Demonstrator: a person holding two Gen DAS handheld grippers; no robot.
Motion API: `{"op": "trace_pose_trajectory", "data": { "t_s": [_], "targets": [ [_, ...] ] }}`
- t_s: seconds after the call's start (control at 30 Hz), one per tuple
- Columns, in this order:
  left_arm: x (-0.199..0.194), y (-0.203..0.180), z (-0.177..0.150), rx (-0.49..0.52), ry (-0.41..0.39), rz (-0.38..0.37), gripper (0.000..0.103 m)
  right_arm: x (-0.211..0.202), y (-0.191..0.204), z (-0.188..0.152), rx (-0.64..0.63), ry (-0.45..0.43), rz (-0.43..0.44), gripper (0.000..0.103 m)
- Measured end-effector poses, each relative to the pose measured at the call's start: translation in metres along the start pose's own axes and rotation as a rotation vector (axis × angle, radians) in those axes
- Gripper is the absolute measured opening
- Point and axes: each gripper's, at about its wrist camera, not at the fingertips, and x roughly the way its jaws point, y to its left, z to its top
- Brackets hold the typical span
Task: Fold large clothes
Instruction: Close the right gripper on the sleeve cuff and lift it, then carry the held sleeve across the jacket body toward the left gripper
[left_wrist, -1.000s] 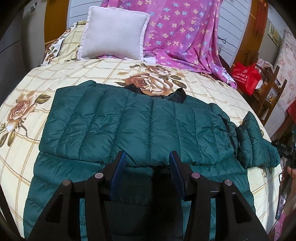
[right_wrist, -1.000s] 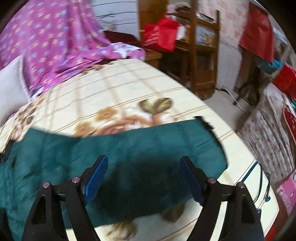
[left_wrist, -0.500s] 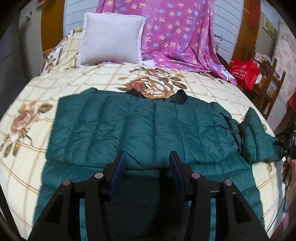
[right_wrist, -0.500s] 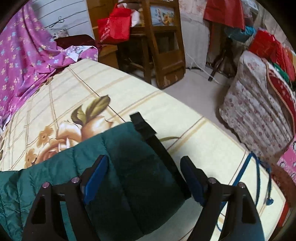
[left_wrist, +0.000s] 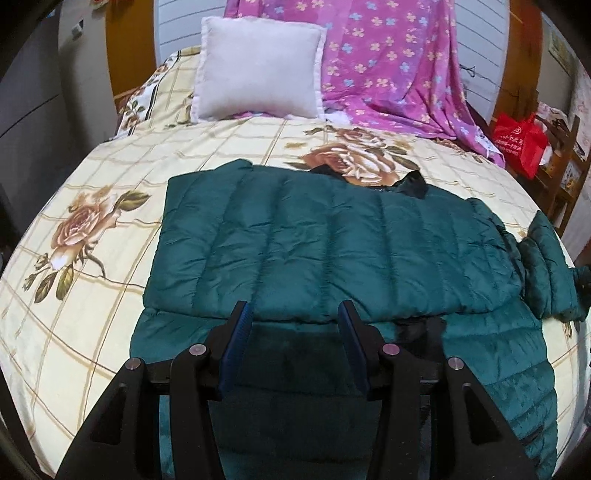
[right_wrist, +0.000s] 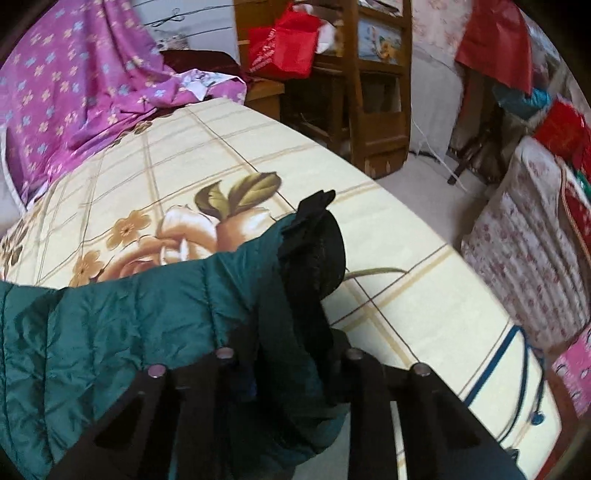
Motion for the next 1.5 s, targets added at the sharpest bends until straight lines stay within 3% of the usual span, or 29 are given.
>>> {"op": "trace_pose_trajectory", "data": {
  "t_s": [0.37, 0.67, 0.9, 1.17, 1.5],
  "targets": [
    [-0.005, 0.011, 0.003, -0.024, -0.014, -0.014, 0.03, -0.046, 0.008, 0.003, 0.004, -0.087, 0.045, 0.022],
    [-0.019, 0.012, 0.005, -0.036, -0.033, -0.042, 0.03, -0.109, 0.036, 0.013, -0.046, -0.126, 0.212, 0.022],
    [-0.031, 0.019, 0.007, -0.045, -0.055, -0.048, 0.03, -0.166, 0.103, 0.013, -0.195, -0.165, 0.328, 0.02],
    [-0.04, 0.035, 0.013, -0.088, -0.079, -0.066, 0.03, -0.21, 0.191, 0.002, -0.327, -0.148, 0.48, 0.019],
    [-0.047, 0.06, 0.017, -0.148, -0.091, -0.058, 0.03, -0.216, 0.324, -0.033, -0.436, -0.014, 0.67, 0.019]
  ]
}}
